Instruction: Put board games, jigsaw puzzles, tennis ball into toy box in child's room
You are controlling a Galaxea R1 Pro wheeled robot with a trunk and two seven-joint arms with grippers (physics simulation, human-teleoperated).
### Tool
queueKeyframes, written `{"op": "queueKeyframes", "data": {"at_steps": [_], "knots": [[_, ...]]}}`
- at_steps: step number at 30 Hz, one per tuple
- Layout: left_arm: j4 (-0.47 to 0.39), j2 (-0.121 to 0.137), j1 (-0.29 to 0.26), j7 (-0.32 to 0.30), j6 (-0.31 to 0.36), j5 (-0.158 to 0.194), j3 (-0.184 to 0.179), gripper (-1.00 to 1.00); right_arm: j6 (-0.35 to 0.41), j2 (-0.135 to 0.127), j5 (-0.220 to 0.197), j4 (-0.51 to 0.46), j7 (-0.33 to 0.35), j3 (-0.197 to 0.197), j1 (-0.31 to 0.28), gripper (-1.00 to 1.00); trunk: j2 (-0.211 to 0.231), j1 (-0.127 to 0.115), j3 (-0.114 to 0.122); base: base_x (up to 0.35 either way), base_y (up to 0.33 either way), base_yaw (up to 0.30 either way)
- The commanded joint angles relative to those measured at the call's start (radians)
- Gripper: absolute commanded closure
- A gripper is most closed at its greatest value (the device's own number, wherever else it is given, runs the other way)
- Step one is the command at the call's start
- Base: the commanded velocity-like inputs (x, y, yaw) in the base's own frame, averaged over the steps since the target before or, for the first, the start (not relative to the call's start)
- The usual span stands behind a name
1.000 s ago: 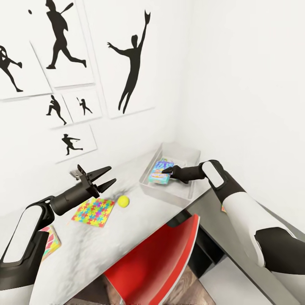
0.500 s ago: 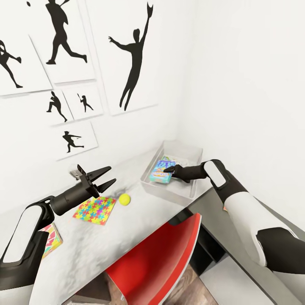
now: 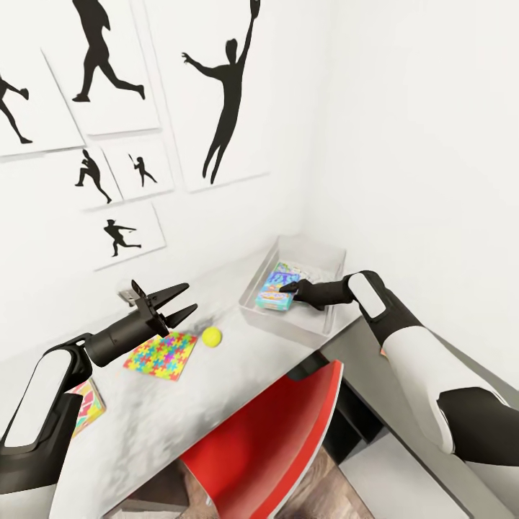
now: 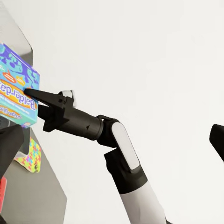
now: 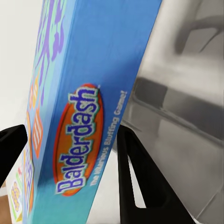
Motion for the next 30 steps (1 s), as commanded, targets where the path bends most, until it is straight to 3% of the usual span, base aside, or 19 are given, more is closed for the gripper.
{"op": "queueKeyframes", "data": {"at_steps": [1, 18, 30], "knots": [[0.000, 0.000, -0.001, -0.010, 0.003, -0.010, 0.001, -1.00, 0.001, -0.001, 0.007, 0.000, 0.013, 0.003, -0.001, 1.00, -0.002, 0.000, -0.003, 0.000, 0.000, 0.000], [0.000, 0.000, -0.001, -0.011, 0.004, -0.010, 0.002, -1.00, 0.001, -0.001, 0.008, 0.000, 0.009, 0.000, -0.007, 1.00, -0.002, 0.000, -0.031, 0.000, 0.000, 0.000], [0.000, 0.000, -0.001, -0.012, 0.005, -0.010, 0.002, -1.00, 0.002, -0.005, 0.007, 0.000, 0.010, -0.002, -0.053, 1.00, -0.002, 0.000, -0.051, 0.000, 0.000, 0.000]]}}
